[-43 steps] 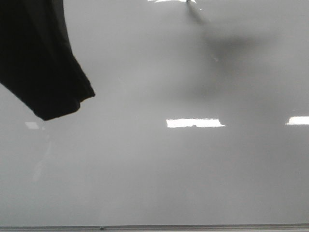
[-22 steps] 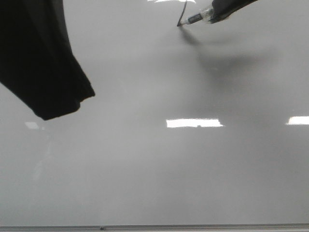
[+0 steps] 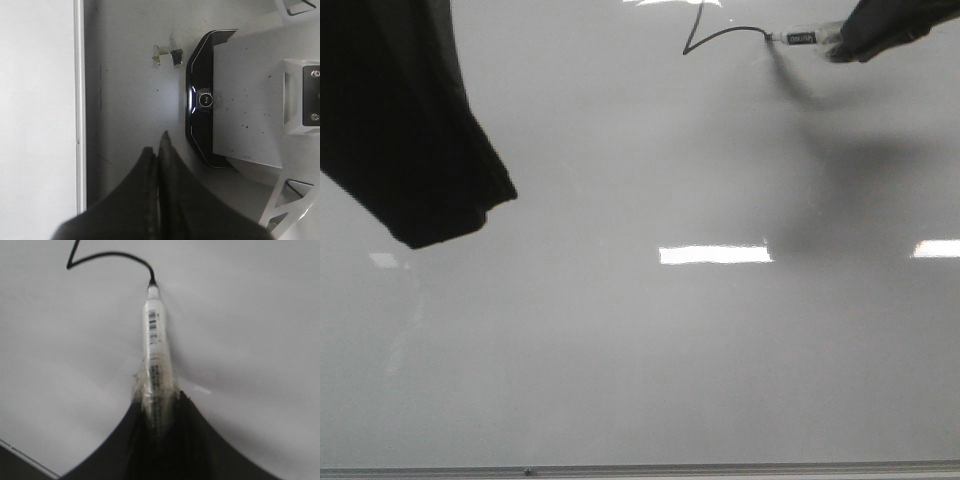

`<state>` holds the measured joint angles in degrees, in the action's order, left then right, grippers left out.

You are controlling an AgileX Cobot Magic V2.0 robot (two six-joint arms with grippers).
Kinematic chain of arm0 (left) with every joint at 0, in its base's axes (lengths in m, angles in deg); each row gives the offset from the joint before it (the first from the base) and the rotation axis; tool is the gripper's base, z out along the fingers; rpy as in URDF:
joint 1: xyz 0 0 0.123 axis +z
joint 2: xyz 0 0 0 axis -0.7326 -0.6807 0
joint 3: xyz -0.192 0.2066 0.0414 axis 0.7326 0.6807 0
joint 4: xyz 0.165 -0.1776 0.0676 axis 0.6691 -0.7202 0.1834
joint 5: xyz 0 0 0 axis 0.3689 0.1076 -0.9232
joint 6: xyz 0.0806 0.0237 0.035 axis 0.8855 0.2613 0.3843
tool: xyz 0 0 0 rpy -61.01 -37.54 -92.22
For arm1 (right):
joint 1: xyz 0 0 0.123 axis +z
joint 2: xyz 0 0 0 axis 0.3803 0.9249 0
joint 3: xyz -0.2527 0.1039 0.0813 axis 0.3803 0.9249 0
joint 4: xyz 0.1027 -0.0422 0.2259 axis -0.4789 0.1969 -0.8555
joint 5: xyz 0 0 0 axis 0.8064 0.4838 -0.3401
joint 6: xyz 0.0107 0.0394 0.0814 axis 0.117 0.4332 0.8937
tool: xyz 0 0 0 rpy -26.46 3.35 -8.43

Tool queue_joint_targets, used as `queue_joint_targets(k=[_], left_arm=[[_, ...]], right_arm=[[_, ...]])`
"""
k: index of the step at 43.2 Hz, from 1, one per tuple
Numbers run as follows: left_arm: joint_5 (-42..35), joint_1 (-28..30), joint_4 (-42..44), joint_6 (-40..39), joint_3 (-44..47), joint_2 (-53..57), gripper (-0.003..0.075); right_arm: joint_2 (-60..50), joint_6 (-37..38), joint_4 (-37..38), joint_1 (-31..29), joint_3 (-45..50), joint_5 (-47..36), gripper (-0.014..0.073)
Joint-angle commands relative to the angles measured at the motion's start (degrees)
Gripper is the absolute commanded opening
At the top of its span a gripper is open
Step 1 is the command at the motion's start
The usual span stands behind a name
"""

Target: Write number 5 on whiteboard

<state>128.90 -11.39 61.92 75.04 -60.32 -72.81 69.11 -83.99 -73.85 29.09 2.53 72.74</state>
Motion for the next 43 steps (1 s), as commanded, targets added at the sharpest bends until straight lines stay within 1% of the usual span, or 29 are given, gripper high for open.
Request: queue_joint_targets(k=[1,9,13,15,18,24,28,34,43], left_arm=[[-1.2,-0.4,-1.2,-0.5,-1.9,1.7,-0.0020],[-1.2,-0.4,-1.2,-0.5,-1.9,1.7,-0.0020],[-1.2,-0.4,-1.2,-0.5,-1.9,1.7,-0.0020],[-1.2,-0.4,-1.2,-0.5,-1.9,1.7,-0.0020],[-1.2,-0.4,-1.2,-0.5,-1.9,1.7,-0.0020],[-1.2,-0.4,-1.2,-0.5,-1.9,1.7,-0.0020],[-1.2,-0.4,-1.2,-0.5,-1.9,1.7,-0.0020],[-1.0,-0.4,-1.2,-0.5,-1.9,1.7,-0.0020],[-1.0,-0.4,-1.2,-0.5,-1.9,1.7,-0.0020]], right_arm=[[-1.2,-0.2,0.5,1.6,0.9,-4.2,-0.0060],[1.0,-0.2,0.1,9.6,1.4,-9.1,-0.0060],[2.7,-0.2,-0.5,12.2,1.2,-11.4,-0.0060],[2.7,-0.1,-2.0,12.6,0.9,-11.2,-0.0060],[1.1,-0.2,-3.5,12.6,0.1,-10.4,-0.0060],[-3.9,-0.2,-3.0,11.7,-1.7,-11.3,-0.0060],[-3.4,-0.2,-2.9,9.0,-3.8,-9.8,-0.0060],[-2.3,-0.2,-3.1,6.3,-5.1,-10.3,-0.0060],[-0.8,-0.2,-3.3,6.7,-6.7,-9.2,-0.0060]])
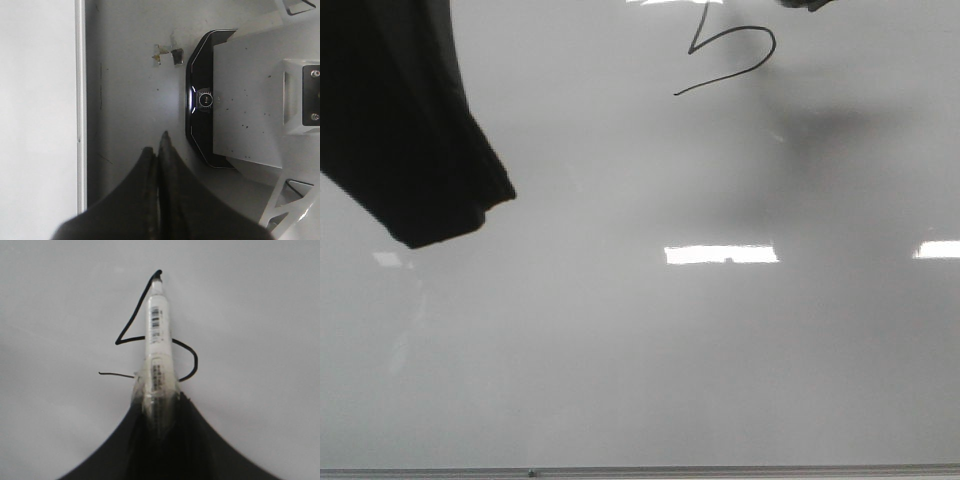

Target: Write number 5 on whiteboard

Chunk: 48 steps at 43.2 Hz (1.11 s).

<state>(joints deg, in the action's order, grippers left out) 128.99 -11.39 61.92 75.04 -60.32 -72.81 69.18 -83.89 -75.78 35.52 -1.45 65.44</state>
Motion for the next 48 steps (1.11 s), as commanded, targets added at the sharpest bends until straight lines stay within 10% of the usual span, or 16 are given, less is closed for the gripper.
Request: queue_joint_targets(k=[1,38,48], left_arm=[[-1.1,-0.4,-1.2,-0.5,-1.9,1.7,-0.0020],[-1.2,-0.4,-1.2,-0.5,-1.9,1.7,-0.0020],[-1.7,-0.4,-1.6,-0.5,-1.9,1.7,-0.0016]], right_arm=[[-0.4,-0.3,-1.4,0.4,-3.0,-1.6,-0.0060],[0.6,3.0,-2.0,-8.5,-3.2,4.5,-0.0060],[-10.7,-4.7,-2.2,-1.6,-3.3,17.5,-0.0060]])
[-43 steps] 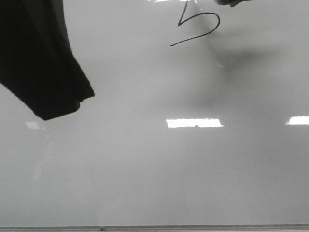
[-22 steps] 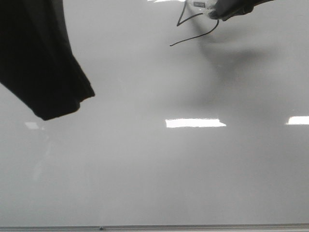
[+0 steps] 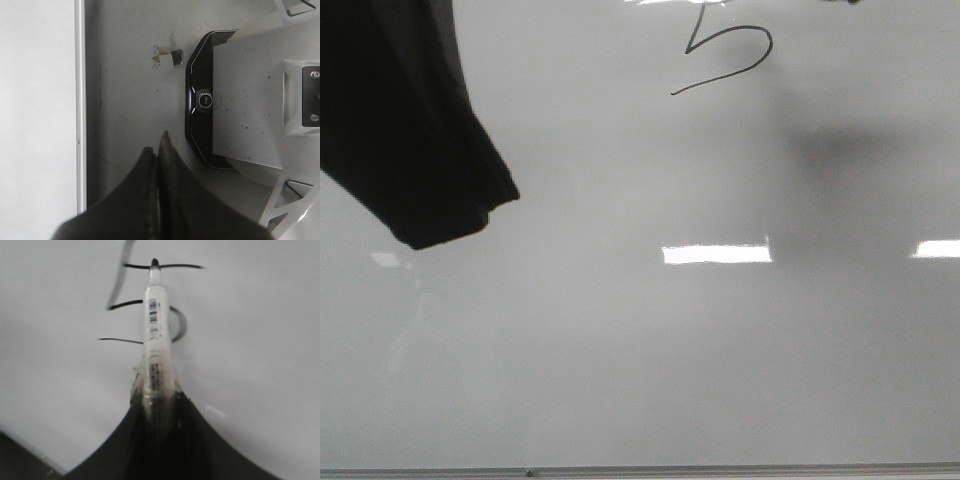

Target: Write number 5 on whiteboard

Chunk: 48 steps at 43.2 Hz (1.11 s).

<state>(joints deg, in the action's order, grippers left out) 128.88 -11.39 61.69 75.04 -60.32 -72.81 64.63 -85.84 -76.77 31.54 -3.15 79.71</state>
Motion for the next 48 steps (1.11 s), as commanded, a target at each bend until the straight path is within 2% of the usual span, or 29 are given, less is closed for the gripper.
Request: queue_joint_targets(k=[1,5,7,10,15,17,19,26,36,48], left_arm=[[-1.5,-0.4,-1.3,-0.5,-1.9,1.7,-0.0010],[-1.4,-0.4,-1.1,-0.5,-2.3,1.7,0.0055],[-1.0,-0.4,-1.0,-0.5,-2.9,1.7,0.0116],[-0.9,-0.4,-1.0,-0.5,-4.6,1.7,0.0228],[-0.9,-0.4,-0.9,-0.5,-8.7,1.7,0.0475],[-0.8,-0.4,-0.7,-0.5,-10.4,1.7,0.0549],[-0.8,-0.4,0.2,-0.5,-12.2,1.7,0.0590],[-1.3,-0.4,4.7,-0.5,-14.6,1.7,0.0599],[-4.3,-0.4,5.1,-0.5,-14.6,1.7,0.0599],[-1.4,-0.4,5.1,-0.5,-14.5,-0.2,0.0592]], right_arm=[[-7.0,-2.7,-0.7,2.7,-1.5,5.2,-0.0060],[-9.1,-2.7,4.4,2.7,-1.5,12.5,-0.0060],[-9.2,-2.7,7.8,2.7,-1.5,16.6,-0.0060],[-9.2,-2.7,11.6,2.8,-1.5,21.3,-0.0060],[-9.2,-4.2,11.9,4.9,-1.5,22.6,-0.0060],[-9.2,-5.7,12.1,7.1,-1.5,23.0,-0.0060],[-9.2,-6.5,12.4,9.8,-1.5,23.1,-0.0060],[-9.2,-6.5,13.7,18.7,-1.5,22.5,-0.0060],[-9.2,-6.4,13.2,28.7,-1.5,17.6,-0.0060],[-9.2,-6.4,10.1,32.6,-1.5,16.0,-0.0060]])
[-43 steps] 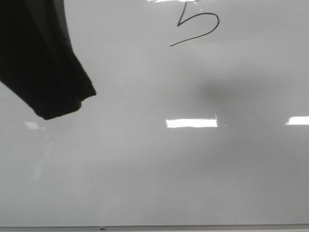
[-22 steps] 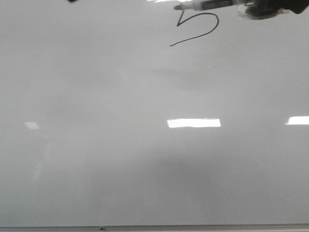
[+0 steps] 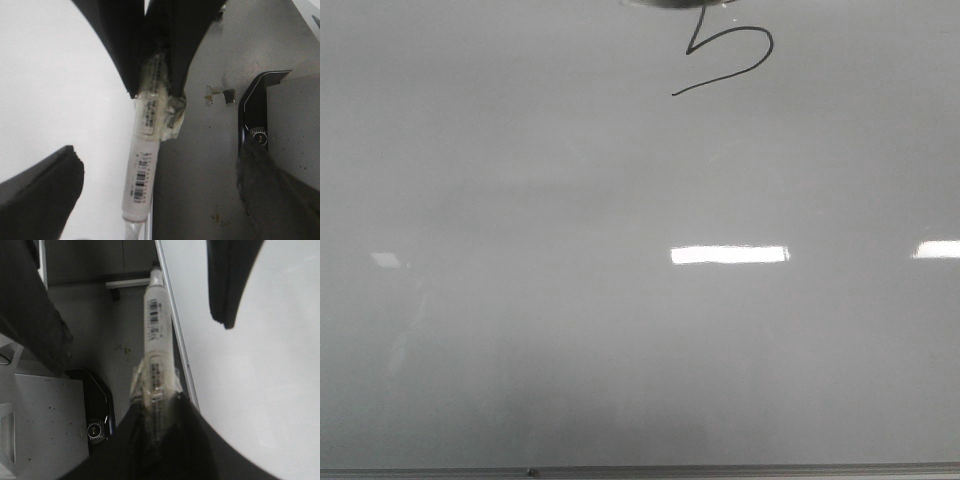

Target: Write number 5 on whiteboard

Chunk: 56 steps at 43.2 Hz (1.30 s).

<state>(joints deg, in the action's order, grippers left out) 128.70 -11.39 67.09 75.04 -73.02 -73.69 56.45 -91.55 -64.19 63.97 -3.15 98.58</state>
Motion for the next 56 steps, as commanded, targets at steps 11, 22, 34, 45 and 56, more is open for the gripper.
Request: queue_joint_targets(k=[11,22,34,45,56], left_arm=[[-1.0,-0.4,0.6,-0.5,-1.8,-0.3,0.0384],[-1.0,-0.4,1.9,-0.5,-1.8,-0.3,0.0118],[-1.0,-0.4,1.9,-0.5,-1.8,-0.3,-0.0020],[-1.1,0.1,2.8,-0.6,-1.8,-0.2,-0.0020],[-3.9,7.6,2.8,-2.9,-1.3,2.7,-0.0020]], right_arm=[[-1.9,-0.7,-5.0,0.2,-1.5,-1.8,-0.0060],[-2.0,-0.7,-5.0,0.2,-1.5,0.0,-0.0060],[-2.0,0.2,-6.0,0.2,-1.5,-0.7,-0.0013],[-2.7,1.9,-5.3,-0.2,-1.5,-3.1,0.0491],[-13.1,13.4,7.2,-7.0,1.0,-5.0,0.0498]])
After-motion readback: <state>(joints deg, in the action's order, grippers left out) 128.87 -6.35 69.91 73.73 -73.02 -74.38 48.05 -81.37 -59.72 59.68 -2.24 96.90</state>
